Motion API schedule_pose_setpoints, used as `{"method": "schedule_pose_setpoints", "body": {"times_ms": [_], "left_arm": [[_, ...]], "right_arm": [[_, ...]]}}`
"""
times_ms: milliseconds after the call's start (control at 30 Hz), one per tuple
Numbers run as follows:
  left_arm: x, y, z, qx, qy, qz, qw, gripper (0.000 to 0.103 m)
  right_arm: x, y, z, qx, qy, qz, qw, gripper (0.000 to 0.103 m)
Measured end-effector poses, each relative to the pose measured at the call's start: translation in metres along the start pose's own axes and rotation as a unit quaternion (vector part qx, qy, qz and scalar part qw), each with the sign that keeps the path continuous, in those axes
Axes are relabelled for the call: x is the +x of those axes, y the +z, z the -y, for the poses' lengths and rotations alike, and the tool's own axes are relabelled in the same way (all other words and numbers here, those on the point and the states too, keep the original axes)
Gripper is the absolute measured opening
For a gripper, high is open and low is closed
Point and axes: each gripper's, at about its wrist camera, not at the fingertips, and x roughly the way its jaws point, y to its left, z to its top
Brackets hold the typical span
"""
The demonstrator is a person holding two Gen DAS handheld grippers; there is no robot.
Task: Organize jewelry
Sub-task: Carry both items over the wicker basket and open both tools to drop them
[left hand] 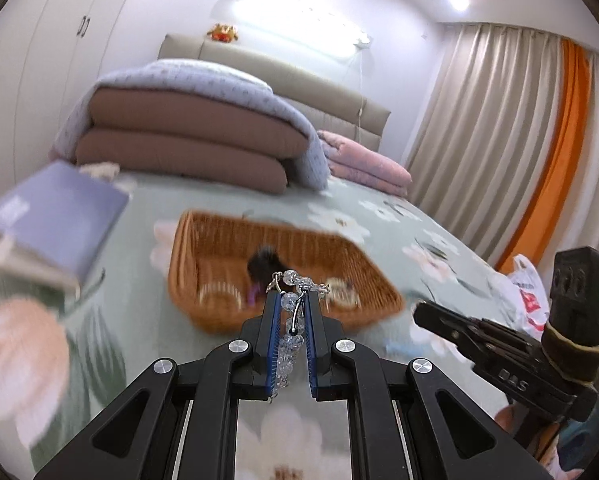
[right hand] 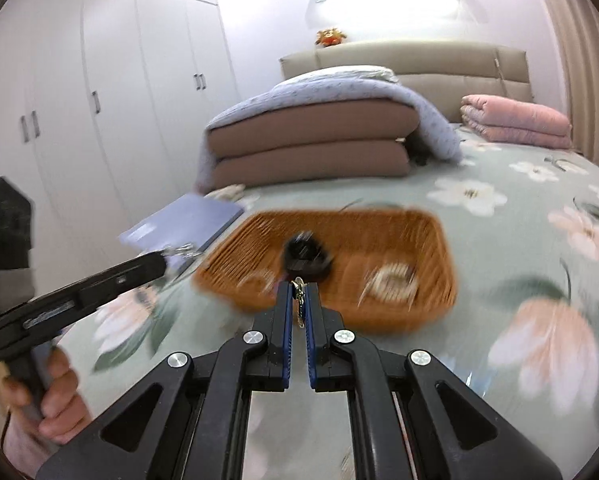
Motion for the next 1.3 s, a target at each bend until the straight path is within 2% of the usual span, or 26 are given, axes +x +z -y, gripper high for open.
{"method": "schedule_pose_setpoints", "body": {"times_ms": [100, 233, 400, 500, 567, 600, 667, 700, 733, 867, 1033, 1133, 1300], "left_arm": [[0.029, 0.018, -0.002, 0.001, 0.025, 0.008, 0.9997, 0.011], [0.078, 0.031, -0.014, -0.004, 0.049, 0.000, 0.9988, 0.011], [0.111, 0.017, -0.023, 0.007, 0.061, -0.027, 0.9978, 0.011], [0.120, 0.013, -0.028, 0.000, 0.059, -0.042, 0.9974, 0.011], [0.120, 0.011, -0.029, -0.004, 0.055, -0.044, 0.9975, 0.012], [0.119, 0.011, -0.030, -0.008, 0.053, -0.044, 0.9976, 0.015], [0.117, 0.011, -0.032, -0.015, 0.045, -0.042, 0.9980, 0.031], [0.115, 0.011, -0.033, -0.015, 0.049, -0.036, 0.9981, 0.042], [0.112, 0.011, -0.032, -0.014, 0.056, -0.029, 0.9979, 0.048], [0.102, 0.007, -0.030, -0.006, 0.095, -0.003, 0.9954, 0.048], [0.080, 0.002, -0.013, 0.032, 0.160, 0.051, 0.9853, 0.048], [0.071, 0.001, -0.006, 0.042, 0.179, 0.074, 0.9801, 0.048], [0.068, 0.001, -0.007, 0.044, 0.193, 0.079, 0.9769, 0.048]], "right_arm": [[0.038, 0.018, 0.020, 0.019, -0.005, -0.012, 1.000, 0.007], [0.076, 0.021, 0.038, 0.037, -0.004, -0.030, 0.999, 0.007], [0.104, 0.000, 0.048, 0.046, -0.012, -0.073, 0.996, 0.007], [0.108, -0.003, 0.053, 0.057, -0.013, -0.079, 0.995, 0.008], [0.106, -0.002, 0.057, 0.066, -0.009, -0.076, 0.995, 0.014], [0.104, -0.002, 0.059, 0.071, -0.005, -0.074, 0.995, 0.024], [0.101, -0.003, 0.063, 0.077, -0.011, -0.068, 0.995, 0.035], [0.100, -0.002, 0.065, 0.078, -0.011, -0.067, 0.995, 0.035], [0.100, -0.002, 0.066, 0.080, -0.008, -0.067, 0.995, 0.035], [0.097, -0.003, 0.063, 0.073, -0.005, -0.061, 0.995, 0.035], [0.086, -0.003, 0.045, 0.034, -0.024, -0.042, 0.998, 0.035], [0.082, -0.003, 0.038, 0.019, -0.032, -0.034, 0.999, 0.035], [0.082, -0.003, 0.036, 0.014, -0.033, -0.034, 0.999, 0.035]]}}
